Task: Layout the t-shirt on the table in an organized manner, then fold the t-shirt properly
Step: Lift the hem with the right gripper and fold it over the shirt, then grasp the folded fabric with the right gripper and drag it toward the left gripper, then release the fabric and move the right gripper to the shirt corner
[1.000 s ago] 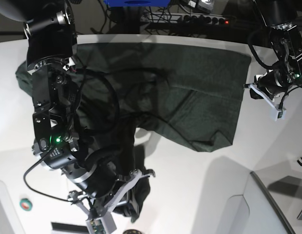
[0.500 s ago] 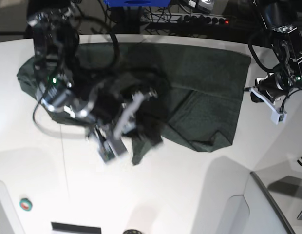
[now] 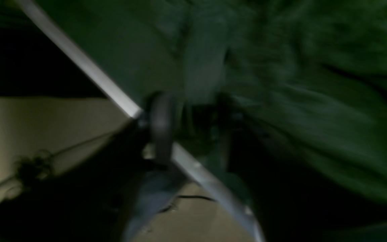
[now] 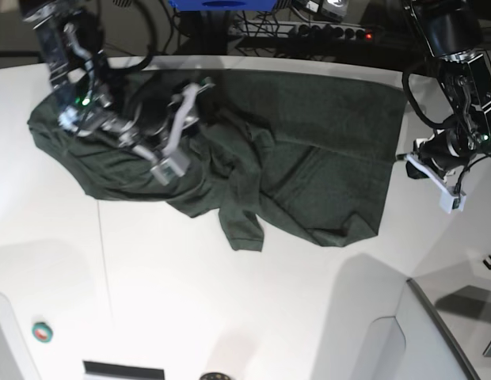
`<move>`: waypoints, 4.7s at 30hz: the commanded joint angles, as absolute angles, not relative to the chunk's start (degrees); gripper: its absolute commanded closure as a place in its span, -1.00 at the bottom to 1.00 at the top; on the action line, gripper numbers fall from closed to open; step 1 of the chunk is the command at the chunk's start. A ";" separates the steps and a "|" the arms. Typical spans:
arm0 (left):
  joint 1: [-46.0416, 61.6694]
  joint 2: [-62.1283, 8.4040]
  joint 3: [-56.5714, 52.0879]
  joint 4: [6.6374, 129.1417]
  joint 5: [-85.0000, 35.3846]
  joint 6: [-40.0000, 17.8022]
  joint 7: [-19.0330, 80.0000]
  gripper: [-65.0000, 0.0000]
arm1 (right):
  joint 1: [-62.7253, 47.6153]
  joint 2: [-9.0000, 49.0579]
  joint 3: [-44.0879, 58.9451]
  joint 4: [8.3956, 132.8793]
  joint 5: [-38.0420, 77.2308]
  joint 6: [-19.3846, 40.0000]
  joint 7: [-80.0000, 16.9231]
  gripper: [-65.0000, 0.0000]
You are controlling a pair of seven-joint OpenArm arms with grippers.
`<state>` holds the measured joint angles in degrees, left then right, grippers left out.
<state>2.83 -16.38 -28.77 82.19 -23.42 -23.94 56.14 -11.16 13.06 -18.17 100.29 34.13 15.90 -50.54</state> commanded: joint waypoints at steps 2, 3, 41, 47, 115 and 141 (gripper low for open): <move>2.07 -17.27 -28.97 82.95 -24.04 -24.04 55.34 1.00 | -9.36 15.16 -15.60 100.70 34.59 11.56 -49.27 0.15; 2.07 -17.36 -28.97 82.95 -24.04 -24.04 55.34 1.00 | -9.19 15.69 -14.11 100.70 34.59 8.66 -49.27 0.18; 11.56 -21.14 -45.41 83.30 -24.40 -24.13 55.08 1.00 | 32.48 -6.02 -26.51 32.22 20.97 4.35 -26.07 0.48; 11.56 -21.23 -45.41 82.95 -24.40 -24.13 54.99 1.00 | 32.04 -6.11 -26.51 35.38 21.14 4.44 -26.42 1.00; 4.88 -17.19 -29.67 82.95 -24.04 -24.04 54.99 1.00 | 19.56 13.41 -33.27 55.60 -5.41 10.95 -37.85 0.22; 4.18 -17.27 -29.67 82.95 -24.04 -24.04 54.99 1.00 | 19.56 15.25 -12.88 63.78 -5.41 16.31 -44.18 1.00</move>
<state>4.78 -16.29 -29.43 82.11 -23.55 -23.94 55.90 18.31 14.26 -13.32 62.74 -4.73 16.12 -44.34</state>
